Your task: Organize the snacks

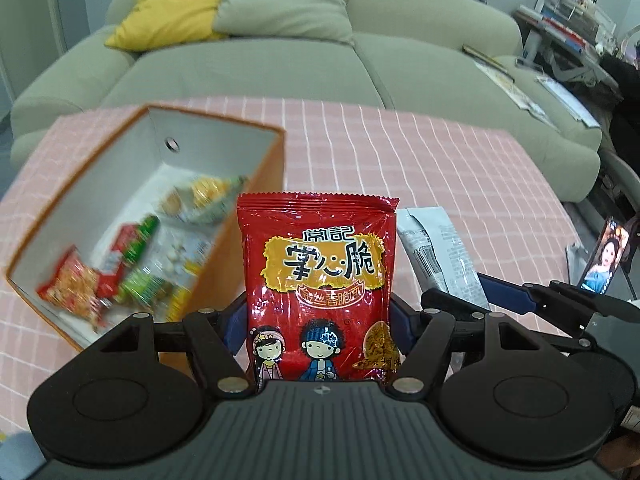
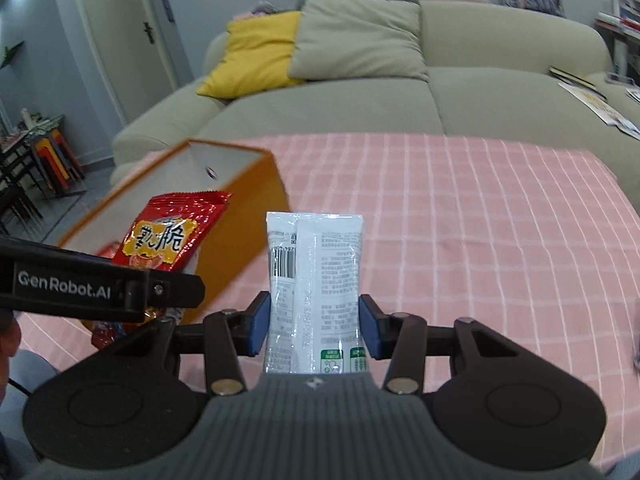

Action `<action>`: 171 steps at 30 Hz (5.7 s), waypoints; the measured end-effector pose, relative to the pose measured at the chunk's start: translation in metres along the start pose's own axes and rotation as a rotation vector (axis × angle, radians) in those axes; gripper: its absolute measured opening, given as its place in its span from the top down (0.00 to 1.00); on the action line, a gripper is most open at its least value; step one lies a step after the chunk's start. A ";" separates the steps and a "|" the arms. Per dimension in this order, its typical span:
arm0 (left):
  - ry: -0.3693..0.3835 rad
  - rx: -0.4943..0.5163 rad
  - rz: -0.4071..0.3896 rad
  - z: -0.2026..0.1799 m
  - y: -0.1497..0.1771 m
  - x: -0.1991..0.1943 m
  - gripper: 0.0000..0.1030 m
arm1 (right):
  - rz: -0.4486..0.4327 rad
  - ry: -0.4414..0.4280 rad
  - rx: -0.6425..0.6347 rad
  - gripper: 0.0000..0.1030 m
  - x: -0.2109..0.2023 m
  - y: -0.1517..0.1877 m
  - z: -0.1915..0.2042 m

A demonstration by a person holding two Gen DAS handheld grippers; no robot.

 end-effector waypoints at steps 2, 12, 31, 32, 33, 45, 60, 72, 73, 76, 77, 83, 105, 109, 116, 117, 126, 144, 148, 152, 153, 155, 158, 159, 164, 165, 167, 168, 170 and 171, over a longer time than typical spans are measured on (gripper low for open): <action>0.000 -0.007 -0.020 0.010 -0.009 -0.009 0.24 | -0.013 -0.016 -0.015 0.57 -0.001 -0.012 0.010; -0.044 -0.013 -0.097 0.062 -0.056 -0.031 0.24 | -0.058 -0.106 -0.094 0.57 0.013 -0.071 0.074; -0.148 -0.065 0.027 0.142 -0.078 0.021 0.24 | 0.006 -0.095 -0.342 0.57 0.120 -0.136 0.133; -0.147 -0.061 0.046 0.144 -0.076 0.028 0.24 | 0.017 -0.088 -0.360 0.57 0.129 -0.137 0.135; -0.146 -0.061 0.064 0.145 -0.072 0.032 0.24 | 0.028 -0.084 -0.376 0.57 0.137 -0.138 0.134; -0.183 0.030 0.202 0.152 -0.068 0.085 0.24 | 0.153 -0.075 -0.608 0.57 0.215 -0.128 0.144; -0.201 0.056 0.289 0.159 -0.061 0.117 0.22 | 0.242 -0.113 -0.626 0.56 0.250 -0.119 0.146; -0.192 0.075 0.274 0.157 -0.061 0.109 0.11 | 0.295 -0.129 -0.546 0.41 0.243 -0.123 0.143; -0.191 0.076 0.268 0.156 -0.061 0.106 0.10 | 0.296 -0.132 -0.538 0.36 0.241 -0.124 0.142; -0.181 0.071 0.228 0.153 -0.066 0.094 0.09 | 0.290 -0.133 -0.500 0.28 0.233 -0.130 0.140; -0.178 0.067 0.214 0.153 -0.068 0.089 0.08 | 0.284 -0.133 -0.487 0.26 0.229 -0.132 0.139; -0.172 0.059 0.131 0.147 -0.074 0.058 0.07 | 0.241 -0.147 -0.413 0.18 0.201 -0.143 0.136; -0.201 -0.064 -0.311 0.127 -0.070 -0.092 0.07 | -0.120 -0.039 -0.154 0.04 0.027 -0.142 0.118; -0.231 -0.036 -0.398 0.119 -0.059 -0.114 0.07 | -0.179 -0.009 -0.160 0.04 -0.003 -0.123 0.120; -0.268 0.006 -0.468 0.106 -0.025 -0.137 0.07 | -0.206 0.018 -0.183 0.04 -0.044 -0.079 0.127; -0.273 0.008 -0.466 0.105 -0.022 -0.136 0.07 | -0.200 0.016 -0.193 0.04 -0.048 -0.072 0.129; -0.233 -0.063 -0.349 0.103 0.017 -0.112 0.07 | -0.142 0.037 -0.236 0.04 -0.052 -0.035 0.135; -0.268 -0.062 -0.245 0.098 0.030 -0.089 0.07 | -0.111 0.106 -0.221 0.04 -0.033 -0.023 0.124; -0.269 -0.064 -0.245 0.099 0.030 -0.090 0.07 | -0.113 0.110 -0.227 0.04 -0.033 -0.022 0.125; -0.268 -0.062 -0.244 0.100 0.029 -0.089 0.07 | -0.117 0.110 -0.232 0.04 -0.033 -0.023 0.126; -0.267 -0.061 -0.244 0.100 0.029 -0.089 0.07 | -0.116 0.110 -0.232 0.04 -0.034 -0.022 0.126; -0.267 -0.062 -0.245 0.100 0.030 -0.090 0.07 | -0.113 0.109 -0.231 0.04 -0.033 -0.022 0.126; -0.269 -0.064 -0.244 0.101 0.030 -0.090 0.07 | -0.108 0.108 -0.229 0.04 -0.032 -0.021 0.126; -0.269 -0.065 -0.243 0.102 0.030 -0.089 0.07 | -0.107 0.108 -0.229 0.04 -0.032 -0.021 0.126; -0.278 -0.065 -0.236 0.104 0.030 -0.089 0.07 | -0.102 0.105 -0.231 0.04 -0.031 -0.021 0.126; -0.278 -0.065 -0.236 0.105 0.029 -0.089 0.07 | -0.101 0.105 -0.232 0.04 -0.031 -0.021 0.127; -0.278 -0.066 -0.236 0.105 0.028 -0.089 0.07 | -0.100 0.104 -0.233 0.04 -0.031 -0.022 0.127; -0.278 -0.065 -0.236 0.106 0.028 -0.090 0.07 | -0.100 0.104 -0.233 0.04 -0.031 -0.022 0.127; -0.278 -0.065 -0.236 0.106 0.029 -0.089 0.07 | -0.099 0.102 -0.233 0.04 -0.030 -0.022 0.127; -0.278 -0.065 -0.236 0.106 0.029 -0.089 0.07 | -0.099 0.102 -0.234 0.04 -0.030 -0.021 0.127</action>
Point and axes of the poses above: each gripper's, at about its wrist camera, not at the fingertips, and x roughly the way its jaws point, z to its left, y to its underside, the point moved 7 cm from there along x, roughly the way its jaws point, and after that the axes turned 7 degrees about -x, right-handed, at the moved point
